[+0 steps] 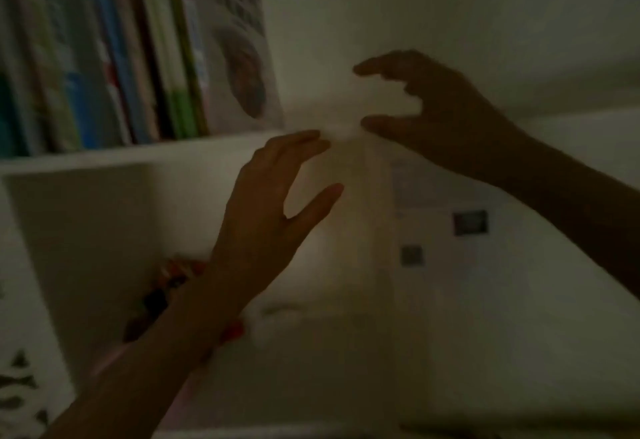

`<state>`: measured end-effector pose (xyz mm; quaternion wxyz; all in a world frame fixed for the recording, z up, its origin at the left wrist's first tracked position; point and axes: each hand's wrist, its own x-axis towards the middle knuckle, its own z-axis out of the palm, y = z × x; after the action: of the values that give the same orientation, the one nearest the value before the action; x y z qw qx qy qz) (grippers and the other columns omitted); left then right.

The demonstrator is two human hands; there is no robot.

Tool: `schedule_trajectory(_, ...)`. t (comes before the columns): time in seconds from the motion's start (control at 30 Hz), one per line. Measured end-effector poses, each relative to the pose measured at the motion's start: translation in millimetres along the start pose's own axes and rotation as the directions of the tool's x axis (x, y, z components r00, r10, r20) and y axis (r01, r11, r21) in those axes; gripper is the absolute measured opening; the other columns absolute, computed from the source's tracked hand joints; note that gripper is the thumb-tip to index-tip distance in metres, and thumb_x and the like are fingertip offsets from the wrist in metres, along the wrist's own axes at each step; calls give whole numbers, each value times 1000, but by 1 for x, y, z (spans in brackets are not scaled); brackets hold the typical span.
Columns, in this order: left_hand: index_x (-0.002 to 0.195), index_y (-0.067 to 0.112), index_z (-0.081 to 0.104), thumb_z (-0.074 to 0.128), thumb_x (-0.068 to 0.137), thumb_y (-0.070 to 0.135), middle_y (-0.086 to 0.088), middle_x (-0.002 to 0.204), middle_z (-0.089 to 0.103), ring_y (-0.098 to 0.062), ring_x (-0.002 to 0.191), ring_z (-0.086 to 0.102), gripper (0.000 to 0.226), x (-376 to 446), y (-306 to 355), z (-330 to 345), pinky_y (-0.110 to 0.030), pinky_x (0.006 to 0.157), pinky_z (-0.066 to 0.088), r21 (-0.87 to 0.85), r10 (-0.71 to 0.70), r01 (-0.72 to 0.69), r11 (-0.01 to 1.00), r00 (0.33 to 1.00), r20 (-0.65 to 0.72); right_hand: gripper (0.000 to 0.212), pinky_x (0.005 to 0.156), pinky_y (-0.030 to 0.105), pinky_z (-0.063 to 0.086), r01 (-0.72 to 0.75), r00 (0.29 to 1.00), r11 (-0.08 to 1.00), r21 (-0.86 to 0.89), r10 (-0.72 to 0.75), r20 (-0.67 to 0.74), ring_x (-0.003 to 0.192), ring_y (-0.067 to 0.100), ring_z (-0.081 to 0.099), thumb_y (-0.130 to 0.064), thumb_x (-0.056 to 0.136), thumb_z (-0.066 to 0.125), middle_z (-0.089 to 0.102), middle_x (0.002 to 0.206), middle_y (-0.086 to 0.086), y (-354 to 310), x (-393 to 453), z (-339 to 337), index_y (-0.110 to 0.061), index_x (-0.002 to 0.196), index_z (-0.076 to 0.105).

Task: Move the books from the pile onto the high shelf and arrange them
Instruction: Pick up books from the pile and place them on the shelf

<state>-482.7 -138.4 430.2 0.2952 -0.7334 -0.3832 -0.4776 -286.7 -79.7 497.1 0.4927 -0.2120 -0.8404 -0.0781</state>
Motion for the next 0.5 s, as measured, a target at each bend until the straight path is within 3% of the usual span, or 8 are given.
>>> schedule_trajectory(0.1, 118, 13, 58, 53, 88, 35, 10, 119, 47, -4, 114, 45, 37, -33, 34, 48, -22, 96, 38, -192, 25, -15, 981, 999, 48, 42, 102, 14, 31, -54, 996, 978, -199, 38, -84, 120, 7, 40, -23, 89, 59, 46, 129, 1, 16, -70, -32, -12, 128, 51)
schedule_trajectory(0.17, 111, 10, 61, 54, 89, 30, 7, 113, 50, -8, 109, 51, 31, -58, 59, 80, -20, 93, 40, -356, 27, 7, 934, 996, 90, 36, 104, 19, 33, -154, 985, 957, -245, 128, -119, 122, 10, 43, -21, 91, 55, 48, 126, 1, 25, -119, -52, -10, 125, 52)
schedule_trajectory(0.23, 106, 8, 62, 54, 89, 26, 6, 107, 52, -7, 102, 53, 26, -85, 83, 113, -16, 90, 40, -493, 8, 67, 868, 989, 149, 32, 99, 23, 39, -289, 957, 930, -225, 277, -86, 117, 15, 50, -19, 90, 55, 54, 123, 7, 35, -168, -62, -9, 120, 56)
schedule_trajectory(0.3, 104, 12, 61, 53, 89, 28, 6, 103, 53, -4, 96, 53, 23, -120, 107, 153, -13, 84, 41, -607, -11, 187, 773, 960, 281, 30, 95, 17, 38, -433, 889, 862, -264, 456, 31, 109, 19, 52, -17, 86, 56, 57, 116, 15, 50, -230, -60, -6, 114, 59)
schedule_trajectory(0.37, 102, 19, 59, 54, 88, 33, 9, 101, 53, -1, 92, 53, 21, -159, 129, 195, -8, 78, 40, -631, -4, 355, 690, 874, 487, 31, 92, 2, 29, -565, 766, 758, -325, 628, 134, 105, 18, 51, -14, 81, 58, 59, 112, 19, 69, -299, -56, -3, 110, 61)
schedule_trajectory(0.4, 101, 21, 57, 56, 88, 33, 10, 101, 52, -3, 92, 54, 18, -179, 139, 215, -7, 77, 41, -603, 0, 454, 656, 799, 601, 31, 91, 2, 28, -629, 687, 692, -353, 708, 164, 105, 21, 52, -12, 80, 60, 59, 112, 20, 79, -332, -55, -2, 110, 62)
schedule_trajectory(0.5, 105, 21, 55, 60, 80, 41, 6, 107, 48, -14, 101, 55, 32, -232, 165, 269, -27, 90, 46, -413, 12, 682, 604, 510, 860, 34, 91, 24, 36, -806, 310, 367, -464, 930, 197, 114, 28, 52, -7, 85, 62, 54, 121, 14, 104, -420, -48, -6, 119, 58)
